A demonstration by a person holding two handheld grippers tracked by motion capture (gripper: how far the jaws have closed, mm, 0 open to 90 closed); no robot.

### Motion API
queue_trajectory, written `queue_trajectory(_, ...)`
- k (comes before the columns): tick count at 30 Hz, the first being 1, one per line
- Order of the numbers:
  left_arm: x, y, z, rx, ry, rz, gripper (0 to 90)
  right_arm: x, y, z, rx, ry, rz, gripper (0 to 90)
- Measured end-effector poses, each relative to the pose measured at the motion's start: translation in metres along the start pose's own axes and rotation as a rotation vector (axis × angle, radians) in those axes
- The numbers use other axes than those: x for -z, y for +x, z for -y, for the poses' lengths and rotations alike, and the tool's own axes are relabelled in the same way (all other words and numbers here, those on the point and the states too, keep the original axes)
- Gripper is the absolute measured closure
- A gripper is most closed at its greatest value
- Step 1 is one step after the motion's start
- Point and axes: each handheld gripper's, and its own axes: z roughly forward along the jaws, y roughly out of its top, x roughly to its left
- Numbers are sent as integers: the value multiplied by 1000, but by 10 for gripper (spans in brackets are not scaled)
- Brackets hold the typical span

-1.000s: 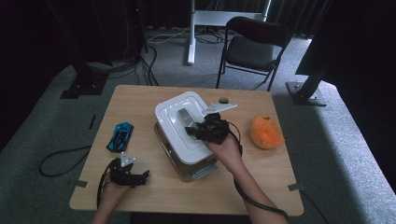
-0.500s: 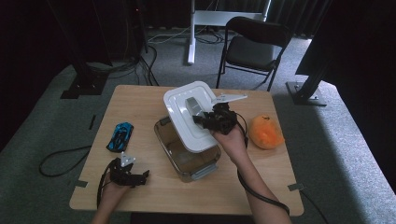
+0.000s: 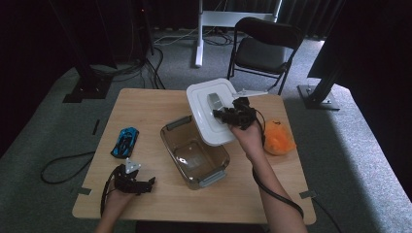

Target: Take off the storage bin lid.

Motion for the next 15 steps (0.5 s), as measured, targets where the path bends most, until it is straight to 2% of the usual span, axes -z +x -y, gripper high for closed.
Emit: queue_trajectory(15,0,0,0,-1,1,2,12,-13,-47,3,-64,3,80,691)
